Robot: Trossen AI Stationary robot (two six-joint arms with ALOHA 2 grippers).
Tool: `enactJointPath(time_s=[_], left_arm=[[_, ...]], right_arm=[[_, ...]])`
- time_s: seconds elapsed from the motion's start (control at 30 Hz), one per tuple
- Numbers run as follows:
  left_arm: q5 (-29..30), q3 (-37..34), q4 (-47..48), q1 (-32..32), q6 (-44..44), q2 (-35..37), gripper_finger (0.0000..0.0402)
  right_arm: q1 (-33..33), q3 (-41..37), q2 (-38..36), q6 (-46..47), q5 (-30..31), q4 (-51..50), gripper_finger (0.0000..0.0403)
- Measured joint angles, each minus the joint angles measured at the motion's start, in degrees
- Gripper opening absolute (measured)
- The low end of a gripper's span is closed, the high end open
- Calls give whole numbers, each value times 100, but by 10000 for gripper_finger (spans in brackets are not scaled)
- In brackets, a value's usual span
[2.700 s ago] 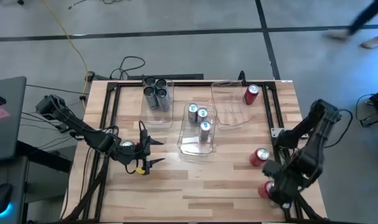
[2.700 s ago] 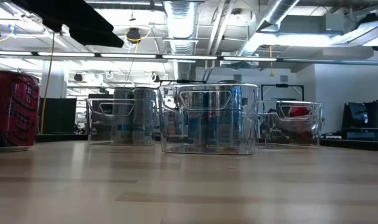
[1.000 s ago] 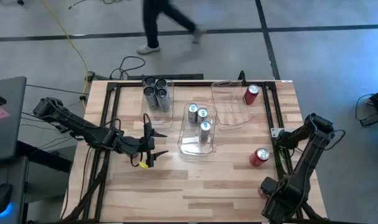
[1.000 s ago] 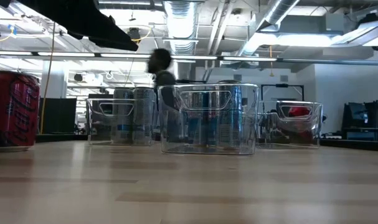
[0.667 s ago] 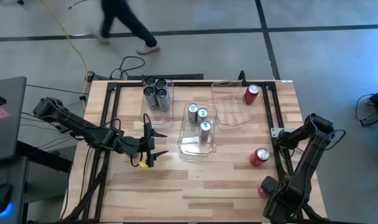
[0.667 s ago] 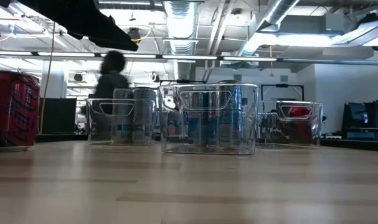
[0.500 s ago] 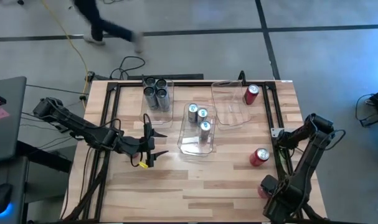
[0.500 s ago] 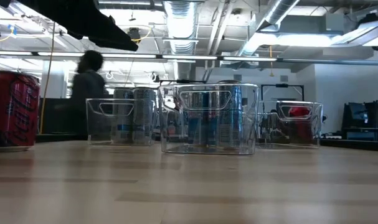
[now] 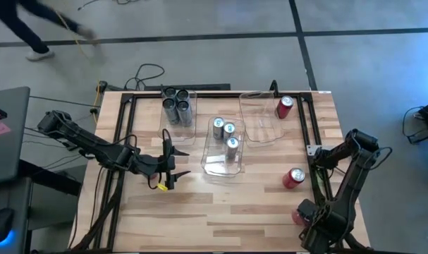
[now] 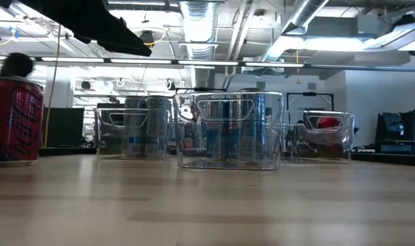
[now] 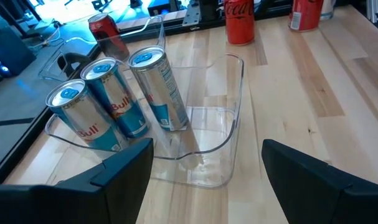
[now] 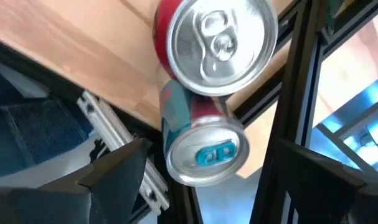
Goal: Sort soda cans
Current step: Put the blue soda can into the middle transparent bin
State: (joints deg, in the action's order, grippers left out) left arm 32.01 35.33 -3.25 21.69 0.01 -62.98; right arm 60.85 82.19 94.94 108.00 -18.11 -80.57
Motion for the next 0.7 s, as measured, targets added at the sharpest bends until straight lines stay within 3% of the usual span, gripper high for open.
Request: enactJointPath(time_s=[0.53,0.7], left_arm=[[-2,0,35,0,-23,0,297],[-2,0,34,0,-24,-2,297]], right_arm=[[216,0,133,460,324,37,368],[198,0,458,8,-101,56,368]])
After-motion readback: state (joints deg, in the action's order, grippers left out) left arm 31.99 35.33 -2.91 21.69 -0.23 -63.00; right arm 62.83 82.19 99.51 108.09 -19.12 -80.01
